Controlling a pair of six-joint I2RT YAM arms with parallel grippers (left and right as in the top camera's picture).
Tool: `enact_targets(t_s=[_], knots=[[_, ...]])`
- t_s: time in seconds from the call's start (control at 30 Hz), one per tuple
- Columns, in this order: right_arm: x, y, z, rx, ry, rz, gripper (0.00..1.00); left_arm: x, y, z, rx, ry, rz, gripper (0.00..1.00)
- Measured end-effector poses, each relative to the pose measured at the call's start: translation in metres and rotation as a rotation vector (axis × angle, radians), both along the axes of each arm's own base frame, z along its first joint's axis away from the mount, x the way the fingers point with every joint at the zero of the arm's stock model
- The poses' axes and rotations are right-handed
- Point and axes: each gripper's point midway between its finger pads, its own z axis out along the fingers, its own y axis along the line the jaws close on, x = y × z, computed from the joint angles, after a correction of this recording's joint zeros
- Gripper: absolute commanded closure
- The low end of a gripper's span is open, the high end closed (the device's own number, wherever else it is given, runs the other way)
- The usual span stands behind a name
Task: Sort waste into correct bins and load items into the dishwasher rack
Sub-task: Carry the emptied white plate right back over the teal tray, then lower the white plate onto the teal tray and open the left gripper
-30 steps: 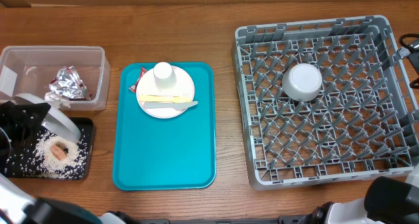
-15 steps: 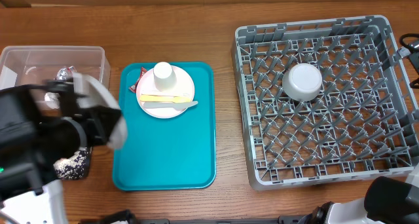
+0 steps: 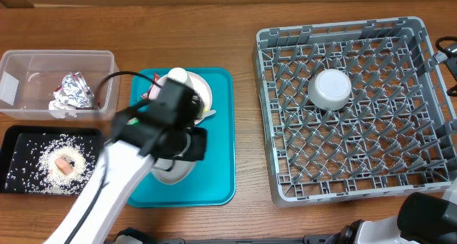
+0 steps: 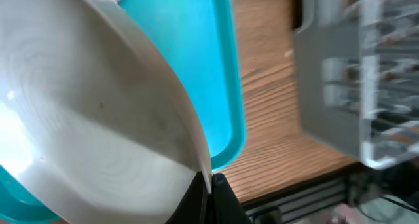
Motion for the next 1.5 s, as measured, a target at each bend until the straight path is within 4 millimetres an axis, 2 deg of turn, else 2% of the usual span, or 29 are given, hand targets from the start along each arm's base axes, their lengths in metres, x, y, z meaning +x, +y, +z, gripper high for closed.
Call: enact_targets(t_s=[0.13,0.3,0.43,0.53,0.67,0.7,0.8,0.93,1.03,1.13,1.17,1.2,1.23,1.27,1.4,1.5], knots=[[0.0,0.0,0.0,0.0,0.0,0.0,0.0,0.007,-0.009,-0.035,0.075,0.086,-0.002,0.96],[0.0,0.0,0.0,0.0,0.0,0.0,0.0,0.007,-0.013,-0.057,0.126,0.149,0.002,0.96],[0.0,0.0,0.0,0.0,0.0,0.0,0.0,0.004,-0.019,-0.06,0.133,0.154,-0.001,0.95],[0.0,0.0,0.0,0.0,0.0,0.0,0.0,-0.002,-0.025,-0.06,0.136,0.16,-0.007,0.86],[0.0,0.0,0.0,0.0,0.0,0.0,0.0,-0.007,-0.032,-0.06,0.139,0.162,-0.02,0.86],[0.0,0.0,0.0,0.0,0.0,0.0,0.0,-0.008,-0.033,-0.06,0.14,0.162,-0.02,0.82],[0.0,0.0,0.0,0.001,0.0,0.0,0.0,-0.008,-0.033,-0.06,0.143,0.162,-0.012,0.58],[0.0,0.0,0.0,0.0,0.001,0.0,0.0,-0.008,-0.03,-0.06,0.158,0.158,-0.007,0.55],[0.0,0.0,0.0,0.001,0.001,0.0,0.0,-0.015,-0.025,-0.059,0.18,0.186,-0.007,0.54],[0.0,0.0,0.0,0.0,0.0,0.0,0.0,-0.014,-0.022,-0.044,0.197,0.184,-0.005,0.5],[0.0,0.0,0.0,0.0,0.0,0.0,0.0,-0.011,-0.022,-0.036,0.201,0.171,0.002,0.45],[0.0,0.0,0.0,0.0,0.0,0.0,0.0,-0.008,-0.019,-0.024,0.214,0.154,0.018,0.36],[0.0,0.0,0.0,0.001,0.001,0.001,0.0,-0.004,-0.016,-0.014,0.225,0.134,0.04,0.21],[0.0,0.0,0.0,0.001,0.001,0.0,0.0,0.0,-0.011,-0.003,0.236,0.112,0.074,0.0],[0.002,0.0,0.001,-0.001,-0.009,0.002,0.0,0.018,0.02,0.048,0.259,-0.017,0.224,0.0],[0.014,-0.002,0.007,-0.006,-0.063,0.012,0.0,0.025,0.049,0.08,0.239,-0.108,0.343,0.0]])
